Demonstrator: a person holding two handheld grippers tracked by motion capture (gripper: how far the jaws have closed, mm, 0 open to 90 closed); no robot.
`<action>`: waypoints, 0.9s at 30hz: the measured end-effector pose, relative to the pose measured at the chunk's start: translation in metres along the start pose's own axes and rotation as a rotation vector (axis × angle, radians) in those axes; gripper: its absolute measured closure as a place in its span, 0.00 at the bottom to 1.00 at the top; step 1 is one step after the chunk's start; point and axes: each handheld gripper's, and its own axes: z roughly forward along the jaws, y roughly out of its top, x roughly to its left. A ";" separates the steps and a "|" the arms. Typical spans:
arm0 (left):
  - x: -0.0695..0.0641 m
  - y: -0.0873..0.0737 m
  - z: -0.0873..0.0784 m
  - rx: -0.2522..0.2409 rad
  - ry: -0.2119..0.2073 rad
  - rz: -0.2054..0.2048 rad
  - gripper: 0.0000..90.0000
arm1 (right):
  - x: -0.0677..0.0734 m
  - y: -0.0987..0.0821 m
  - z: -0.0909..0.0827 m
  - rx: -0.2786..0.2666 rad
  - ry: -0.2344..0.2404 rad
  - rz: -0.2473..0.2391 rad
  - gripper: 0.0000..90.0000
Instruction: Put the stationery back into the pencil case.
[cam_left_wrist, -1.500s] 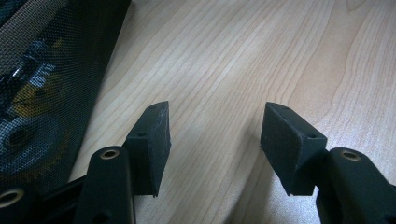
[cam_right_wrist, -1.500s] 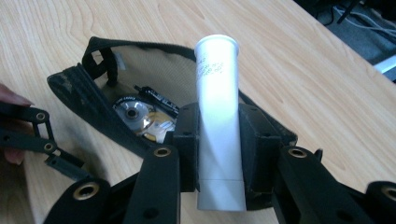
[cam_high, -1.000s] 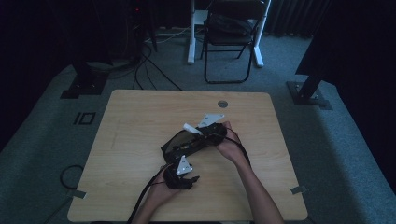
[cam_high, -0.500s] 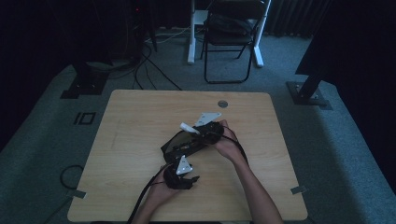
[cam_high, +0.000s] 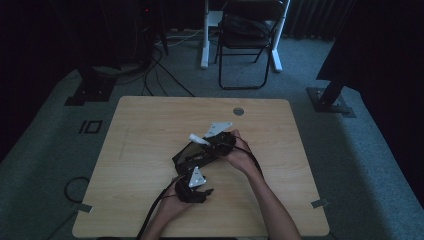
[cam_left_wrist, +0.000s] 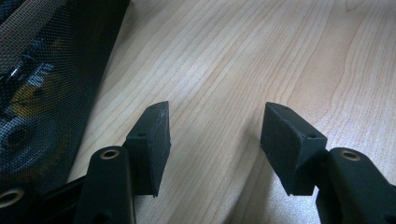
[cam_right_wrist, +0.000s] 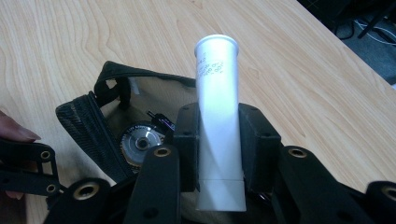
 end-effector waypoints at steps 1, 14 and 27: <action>0.000 0.000 0.000 0.000 0.000 0.001 0.48 | 0.001 0.000 0.001 0.000 0.002 0.001 0.79; 0.000 0.000 0.000 0.002 0.000 0.002 0.48 | 0.003 -0.005 0.007 0.013 0.013 -0.001 0.79; 0.000 0.000 0.000 0.003 0.001 0.004 0.48 | 0.003 -0.010 0.009 0.018 0.016 0.009 0.79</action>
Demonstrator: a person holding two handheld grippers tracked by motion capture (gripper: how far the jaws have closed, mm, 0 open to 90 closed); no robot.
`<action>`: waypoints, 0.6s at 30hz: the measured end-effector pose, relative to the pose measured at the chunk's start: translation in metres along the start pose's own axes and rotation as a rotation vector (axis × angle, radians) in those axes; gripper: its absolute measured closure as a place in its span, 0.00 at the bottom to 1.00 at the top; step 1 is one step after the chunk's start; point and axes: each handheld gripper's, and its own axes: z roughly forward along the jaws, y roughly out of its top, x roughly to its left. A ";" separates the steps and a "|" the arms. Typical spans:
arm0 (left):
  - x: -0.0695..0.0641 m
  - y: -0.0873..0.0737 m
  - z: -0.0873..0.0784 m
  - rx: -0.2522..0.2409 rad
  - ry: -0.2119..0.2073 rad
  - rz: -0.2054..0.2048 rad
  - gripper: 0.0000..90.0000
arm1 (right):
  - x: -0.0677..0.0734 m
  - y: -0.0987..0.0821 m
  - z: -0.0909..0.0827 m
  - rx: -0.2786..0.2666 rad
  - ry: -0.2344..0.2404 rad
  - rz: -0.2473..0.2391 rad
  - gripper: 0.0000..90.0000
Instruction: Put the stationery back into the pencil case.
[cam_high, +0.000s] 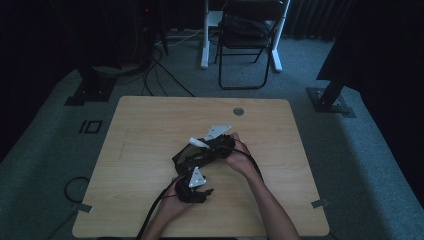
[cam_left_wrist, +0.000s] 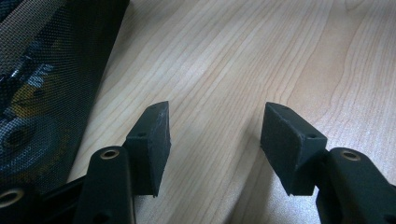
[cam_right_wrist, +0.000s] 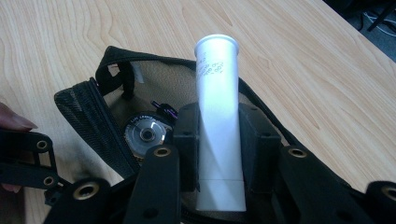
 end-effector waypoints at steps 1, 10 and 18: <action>0.000 0.000 0.000 0.000 0.000 0.001 0.48 | 0.000 0.000 0.000 0.001 0.000 0.002 0.79; 0.000 0.000 0.000 -0.004 0.000 -0.003 0.48 | -0.001 -0.003 0.003 0.014 0.003 0.005 0.79; 0.000 0.000 0.000 -0.002 0.000 0.000 0.48 | -0.001 -0.009 0.008 0.035 0.008 0.011 0.79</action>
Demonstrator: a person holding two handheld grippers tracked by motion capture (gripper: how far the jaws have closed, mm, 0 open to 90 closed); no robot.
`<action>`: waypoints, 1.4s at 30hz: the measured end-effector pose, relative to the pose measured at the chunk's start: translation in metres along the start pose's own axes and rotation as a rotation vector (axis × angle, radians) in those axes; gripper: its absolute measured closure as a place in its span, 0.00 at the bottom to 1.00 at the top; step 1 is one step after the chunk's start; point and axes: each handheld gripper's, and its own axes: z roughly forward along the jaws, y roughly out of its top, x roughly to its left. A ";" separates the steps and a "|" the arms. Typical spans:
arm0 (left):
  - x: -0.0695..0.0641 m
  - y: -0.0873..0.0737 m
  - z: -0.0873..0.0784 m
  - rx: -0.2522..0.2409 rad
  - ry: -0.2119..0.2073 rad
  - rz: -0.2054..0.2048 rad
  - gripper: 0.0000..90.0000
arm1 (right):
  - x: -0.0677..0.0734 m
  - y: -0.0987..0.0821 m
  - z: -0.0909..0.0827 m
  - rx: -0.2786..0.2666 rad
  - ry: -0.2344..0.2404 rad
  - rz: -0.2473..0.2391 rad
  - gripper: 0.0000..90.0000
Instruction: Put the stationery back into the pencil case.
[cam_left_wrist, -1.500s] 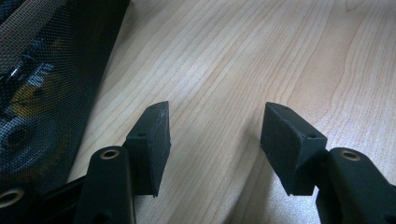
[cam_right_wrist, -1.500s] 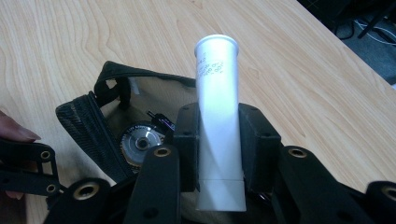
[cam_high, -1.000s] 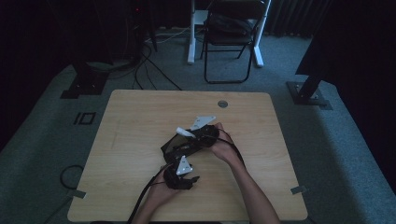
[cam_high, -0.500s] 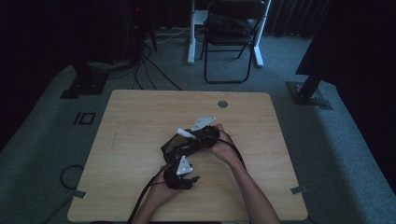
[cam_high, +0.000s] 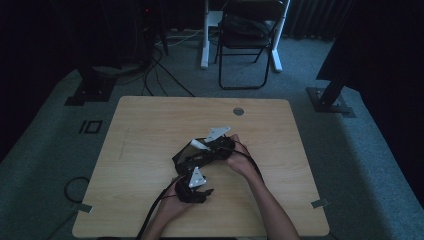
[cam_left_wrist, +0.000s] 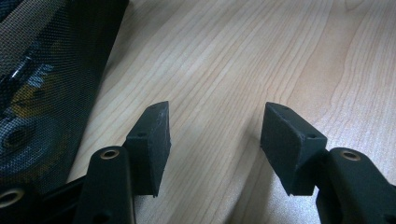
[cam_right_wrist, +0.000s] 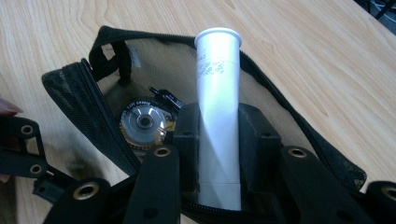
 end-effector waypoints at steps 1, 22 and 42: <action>0.000 0.000 0.000 0.000 0.000 0.000 0.48 | 0.000 0.000 0.000 0.000 0.000 0.000 0.79; 0.000 0.000 0.000 0.000 -0.001 -0.001 0.48 | 0.000 -0.005 0.008 0.028 0.012 0.008 0.79; 0.000 0.000 0.000 0.000 -0.001 -0.001 0.48 | -0.001 -0.007 0.010 0.042 0.032 0.022 0.78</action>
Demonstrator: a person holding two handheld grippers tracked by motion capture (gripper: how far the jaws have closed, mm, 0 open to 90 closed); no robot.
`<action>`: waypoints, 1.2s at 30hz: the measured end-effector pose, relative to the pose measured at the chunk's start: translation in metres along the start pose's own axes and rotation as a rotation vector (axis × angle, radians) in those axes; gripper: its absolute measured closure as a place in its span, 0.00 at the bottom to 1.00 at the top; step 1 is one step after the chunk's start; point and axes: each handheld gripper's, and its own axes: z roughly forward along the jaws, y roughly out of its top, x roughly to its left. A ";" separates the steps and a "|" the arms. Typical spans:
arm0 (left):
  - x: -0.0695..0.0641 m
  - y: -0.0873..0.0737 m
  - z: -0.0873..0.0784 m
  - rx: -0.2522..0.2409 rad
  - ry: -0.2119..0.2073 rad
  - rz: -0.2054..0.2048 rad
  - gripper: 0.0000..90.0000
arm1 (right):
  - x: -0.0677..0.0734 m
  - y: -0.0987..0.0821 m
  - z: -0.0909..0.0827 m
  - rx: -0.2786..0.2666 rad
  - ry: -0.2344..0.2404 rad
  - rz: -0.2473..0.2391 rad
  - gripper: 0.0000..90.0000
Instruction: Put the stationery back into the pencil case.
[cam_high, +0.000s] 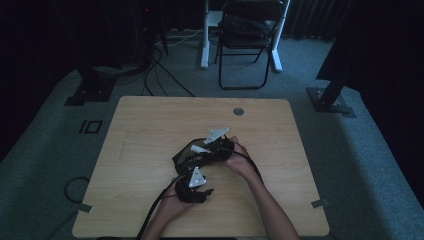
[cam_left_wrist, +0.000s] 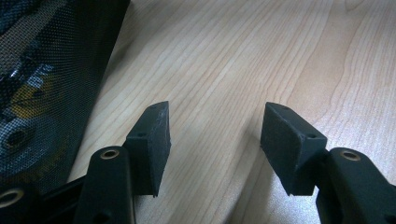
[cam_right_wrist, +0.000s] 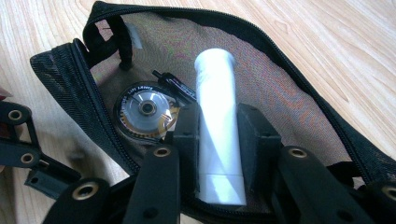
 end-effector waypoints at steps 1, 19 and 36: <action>0.000 0.000 0.000 0.000 0.000 0.000 0.48 | 0.000 0.000 0.000 0.000 0.000 0.000 0.78; 0.000 0.000 0.000 -0.002 -0.001 -0.002 0.48 | 0.001 0.002 -0.005 -0.016 -0.012 0.003 0.79; 0.000 0.000 0.000 -0.001 0.002 0.002 0.48 | 0.004 0.006 -0.041 -0.107 -0.097 0.028 0.71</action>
